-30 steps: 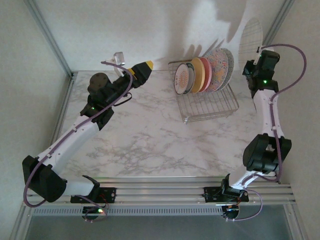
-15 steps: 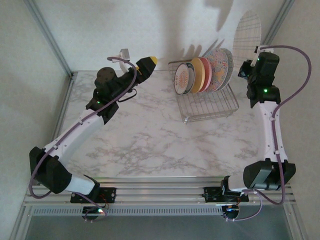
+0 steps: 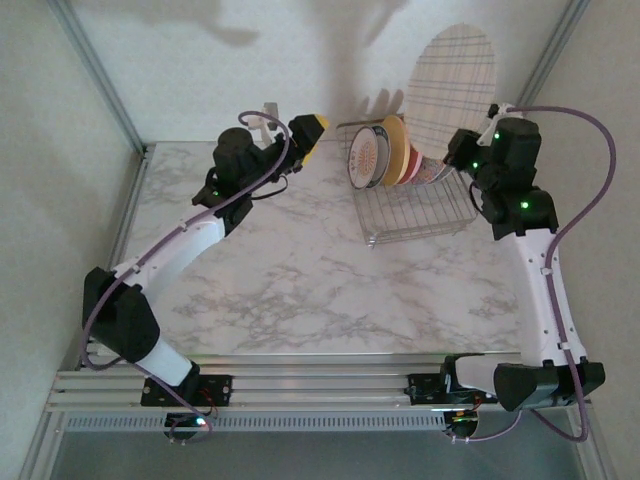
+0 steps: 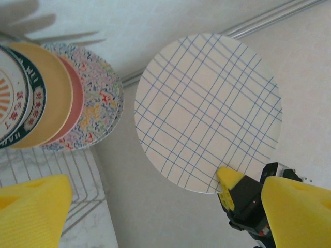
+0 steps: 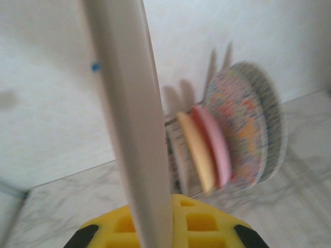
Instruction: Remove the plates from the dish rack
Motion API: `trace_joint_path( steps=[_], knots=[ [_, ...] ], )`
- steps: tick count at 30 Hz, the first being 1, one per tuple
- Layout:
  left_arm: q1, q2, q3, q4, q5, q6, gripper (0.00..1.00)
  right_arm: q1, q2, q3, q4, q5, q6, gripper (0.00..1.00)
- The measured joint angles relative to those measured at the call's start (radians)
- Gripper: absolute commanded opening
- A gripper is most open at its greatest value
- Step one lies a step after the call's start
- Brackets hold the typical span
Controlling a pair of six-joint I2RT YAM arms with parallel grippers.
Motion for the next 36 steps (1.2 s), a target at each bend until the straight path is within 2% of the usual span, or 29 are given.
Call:
trace_joint_path(
  steps=[7, 15, 19, 29, 36],
  knots=[
    [0.0, 0.047, 0.054, -0.034, 0.044, -0.029, 0.82, 0.065, 0.09, 0.021, 0.001, -0.188, 0.274, 0.0],
    [0.0, 0.08, 0.071, -0.065, 0.057, -0.042, 0.72, 0.137, 0.217, 0.072, 0.008, -0.339, 0.454, 0.0],
    [0.0, 0.084, 0.073, -0.117, 0.034, -0.039, 0.71, 0.138, 0.232, 0.103, 0.006, -0.363, 0.492, 0.0],
    [0.007, 0.07, 0.101, -0.289, -0.089, -0.002, 0.77, 0.138, 0.238, 0.112, 0.017, -0.392, 0.521, 0.0],
    [0.027, 0.071, 0.097, -0.269, -0.088, -0.044, 0.71, 0.138, 0.278, 0.128, 0.065, -0.455, 0.57, 0.0]
  ],
)
